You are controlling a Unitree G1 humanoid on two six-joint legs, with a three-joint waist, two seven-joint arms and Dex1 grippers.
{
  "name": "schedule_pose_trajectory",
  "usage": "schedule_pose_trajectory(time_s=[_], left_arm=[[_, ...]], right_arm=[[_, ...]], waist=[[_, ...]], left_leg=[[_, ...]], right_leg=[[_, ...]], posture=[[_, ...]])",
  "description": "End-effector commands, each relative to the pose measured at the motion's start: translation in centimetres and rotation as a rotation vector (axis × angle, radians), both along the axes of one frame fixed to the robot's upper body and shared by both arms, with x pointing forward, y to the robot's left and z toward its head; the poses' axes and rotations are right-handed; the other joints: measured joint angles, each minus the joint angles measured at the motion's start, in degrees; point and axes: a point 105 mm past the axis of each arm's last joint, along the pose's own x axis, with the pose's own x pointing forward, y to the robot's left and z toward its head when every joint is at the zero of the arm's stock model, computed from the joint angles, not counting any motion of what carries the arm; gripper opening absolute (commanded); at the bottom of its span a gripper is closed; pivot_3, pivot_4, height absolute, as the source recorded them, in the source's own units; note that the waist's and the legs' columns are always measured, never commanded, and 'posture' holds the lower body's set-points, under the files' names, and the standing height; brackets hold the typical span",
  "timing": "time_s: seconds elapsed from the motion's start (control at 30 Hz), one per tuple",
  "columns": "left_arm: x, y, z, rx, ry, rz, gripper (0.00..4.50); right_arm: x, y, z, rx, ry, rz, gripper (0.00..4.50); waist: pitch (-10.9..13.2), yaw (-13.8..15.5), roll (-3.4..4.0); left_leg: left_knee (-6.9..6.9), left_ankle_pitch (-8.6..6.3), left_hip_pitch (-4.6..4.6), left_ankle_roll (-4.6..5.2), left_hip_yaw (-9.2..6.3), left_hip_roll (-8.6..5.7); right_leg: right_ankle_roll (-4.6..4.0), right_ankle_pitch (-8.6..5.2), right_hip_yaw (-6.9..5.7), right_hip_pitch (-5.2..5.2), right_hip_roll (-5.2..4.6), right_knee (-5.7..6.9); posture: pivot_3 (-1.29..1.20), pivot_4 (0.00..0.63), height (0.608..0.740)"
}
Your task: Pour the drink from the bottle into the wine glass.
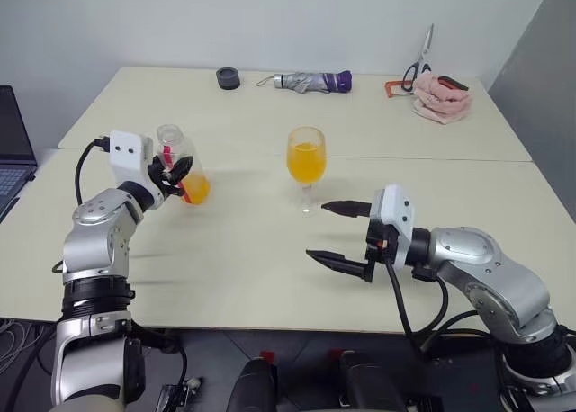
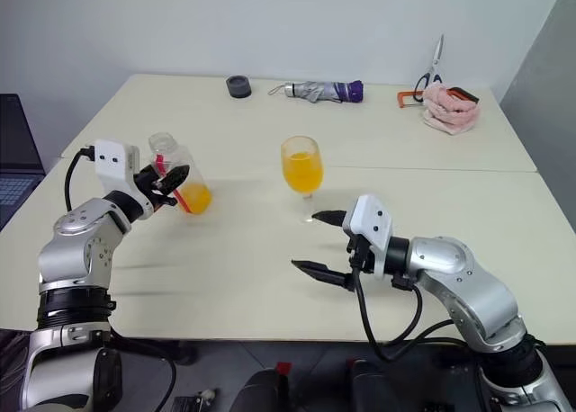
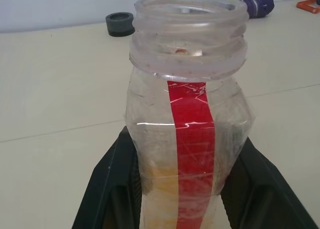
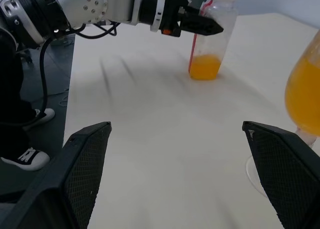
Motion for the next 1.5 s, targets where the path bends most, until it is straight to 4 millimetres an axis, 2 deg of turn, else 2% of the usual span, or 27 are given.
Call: schedule_pose_trajectory(time_s=[0.03, 0.2, 0.33, 0.5, 0.73, 0.97, 1.17, 1.3, 1.37, 1.5], left_arm=[[-0.6, 0.6, 1.4, 0.022, -0.059, -0.003, 1.66], [-0.6, 1.0, 0.9, 0.034, -0.054, 0.009, 1.66], [-0.7, 1.3, 0.4, 0.027, -0.053, 0.033, 2.97], [-0.8, 1.3, 0.8, 0.036, -0.084, 0.03, 4.48], [-1.3, 0.9, 1.1, 0.046, -0.124, 0.02, 4.48], [-1.9, 1.1, 0.7, 0.06, -0.131, 0.029, 4.48], [-3.0, 1.6, 0.4, 0.039, -0.152, 0.045, 4.48], [-4.0, 1.9, -0.3, 0.037, -0.129, 0.061, 4.48], [-4.6, 2.0, -0.7, 0.041, -0.119, 0.077, 4.48], [-5.9, 2.2, -1.4, 0.057, -0.115, 0.129, 4.48]], right_arm=[[0.0, 0.4, 1.5, 0.029, -0.067, 0.007, 4.5], [0.1, 0.6, 2.1, 0.033, -0.08, 0.012, 4.5], [0.2, 0.7, 2.6, 0.037, -0.085, 0.013, 4.5], [0.2, 0.8, 2.8, 0.034, -0.084, 0.016, 4.5], [0.3, 0.3, 2.5, 0.021, -0.083, 0.013, 4.5], [0.1, -0.4, 1.9, 0.008, -0.078, 0.009, 4.5], [0.0, -1.3, 1.6, 0.095, -0.109, -0.053, 4.5], [0.2, -2.1, 0.2, 0.159, -0.091, -0.135, 4.5], [0.4, -2.9, -1.3, 0.181, -0.027, -0.191, 4.5], [2.3, -5.7, -3.6, 0.229, -0.038, -0.441, 4.5]], waist=[[0.0, 0.0, 0.0], [0.0, 0.01, 0.0], [0.0, 0.01, 0.0], [0.0, 0.02, 0.0], [0.0, 0.01, 0.0], [0.0, 0.02, 0.0], [0.0, 0.03, 0.0], [0.0, 0.03, -0.01], [0.0, 0.04, -0.01], [-0.01, 0.02, -0.02]], left_leg=[[0.0, 0.0, 0.0, 0.0, 0.0, 0.0], [0.0, 0.0, 0.0, 0.0, 0.01, 0.0], [-0.01, 0.0, 0.01, 0.0, 0.01, 0.0], [-0.01, 0.0, 0.0, 0.0, 0.0, 0.01], [-0.02, 0.0, 0.0, 0.01, 0.01, 0.01], [-0.04, -0.01, 0.0, 0.01, 0.02, 0.01], [-0.07, -0.01, 0.0, 0.01, 0.02, 0.02], [-0.16, 0.0, 0.02, 0.0, 0.04, 0.04], [-0.18, 0.0, 0.04, 0.0, 0.05, 0.04], [-0.27, 0.0, 0.08, 0.0, 0.08, 0.04]], right_leg=[[0.0, 0.0, 0.0, 0.0, 0.0, 0.0], [0.0, 0.0, 0.01, 0.0, 0.0, 0.0], [0.0, 0.0, 0.02, 0.0, 0.0, 0.0], [0.0, 0.0, 0.0, 0.0, 0.0, -0.01], [0.0, 0.0, 0.01, 0.0, -0.01, -0.02], [0.0, 0.0, 0.02, 0.0, -0.01, -0.04], [0.0, 0.0, 0.02, 0.0, -0.01, -0.08], [0.0, 0.0, 0.04, 0.0, -0.01, -0.12], [0.0, 0.0, 0.05, 0.01, -0.01, -0.12], [0.0, 0.0, 0.09, 0.02, -0.02, -0.16]], posture=[[0.0, 0.15, 0.74], [0.0, 0.15, 0.74], [0.0, 0.15, 0.74], [0.0, 0.15, 0.74], [0.0, 0.15, 0.74], [0.0, 0.15, 0.74], [0.0, 0.15, 0.74], [0.0, 0.15, 0.74], [0.0, 0.15, 0.74], [0.0, 0.15, 0.74]])
